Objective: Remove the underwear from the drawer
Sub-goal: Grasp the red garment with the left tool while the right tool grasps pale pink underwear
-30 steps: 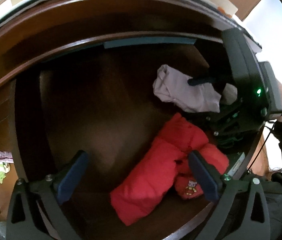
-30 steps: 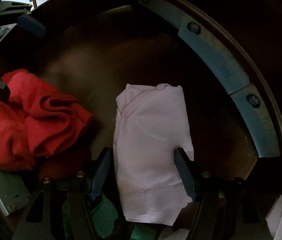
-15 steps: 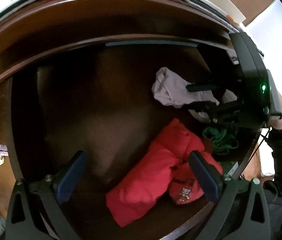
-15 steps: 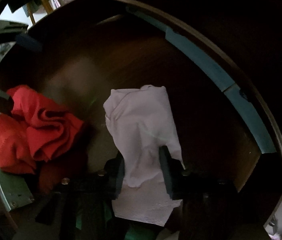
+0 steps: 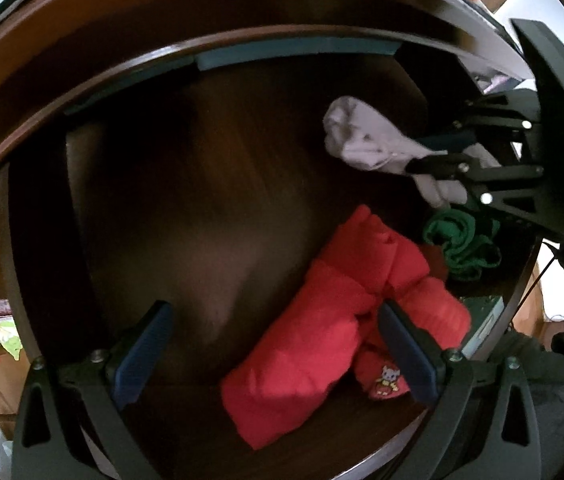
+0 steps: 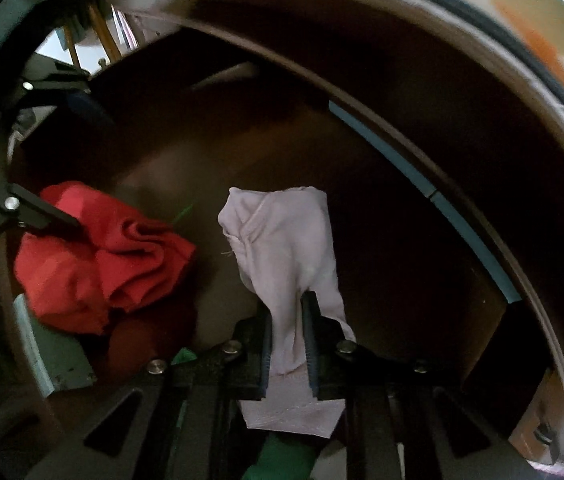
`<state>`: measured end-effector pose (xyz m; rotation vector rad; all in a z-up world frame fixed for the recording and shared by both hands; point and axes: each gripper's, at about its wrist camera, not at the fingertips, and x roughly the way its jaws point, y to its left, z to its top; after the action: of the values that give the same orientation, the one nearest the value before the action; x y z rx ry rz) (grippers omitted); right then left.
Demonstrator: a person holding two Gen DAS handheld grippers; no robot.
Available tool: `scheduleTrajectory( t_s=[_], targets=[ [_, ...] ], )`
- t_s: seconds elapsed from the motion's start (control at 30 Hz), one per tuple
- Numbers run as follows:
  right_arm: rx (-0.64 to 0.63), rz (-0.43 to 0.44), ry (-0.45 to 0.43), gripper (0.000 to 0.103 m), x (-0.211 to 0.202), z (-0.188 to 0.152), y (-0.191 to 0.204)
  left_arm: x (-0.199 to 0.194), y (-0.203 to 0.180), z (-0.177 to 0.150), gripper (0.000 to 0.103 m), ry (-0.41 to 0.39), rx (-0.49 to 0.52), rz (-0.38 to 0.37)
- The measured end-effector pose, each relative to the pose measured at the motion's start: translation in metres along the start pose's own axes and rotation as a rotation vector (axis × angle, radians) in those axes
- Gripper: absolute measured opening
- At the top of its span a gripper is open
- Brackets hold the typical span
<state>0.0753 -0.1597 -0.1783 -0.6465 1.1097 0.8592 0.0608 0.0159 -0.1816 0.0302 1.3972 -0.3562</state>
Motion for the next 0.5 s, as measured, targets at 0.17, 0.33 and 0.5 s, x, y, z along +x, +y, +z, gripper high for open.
scheduleTrajectory(
  t_s=[0.17, 0.33, 0.5],
  targets=[
    [0.025, 0.003, -0.028, 0.016, -0.005, -0.006, -0.011, 0.005, -0.002, 0.001, 0.102, 0.027, 0.004, -0.009],
    [0.029, 0.009, -0.028, 0.016, -0.005, -0.003, 0.000, 0.011, -0.007, 0.007, 0.092, 0.063, 0.027, 0.038],
    [0.032, 0.010, -0.029, 0.016, -0.010, -0.004, 0.002, 0.017, -0.009, 0.008, 0.093, 0.112, 0.064, 0.059]
  ],
)
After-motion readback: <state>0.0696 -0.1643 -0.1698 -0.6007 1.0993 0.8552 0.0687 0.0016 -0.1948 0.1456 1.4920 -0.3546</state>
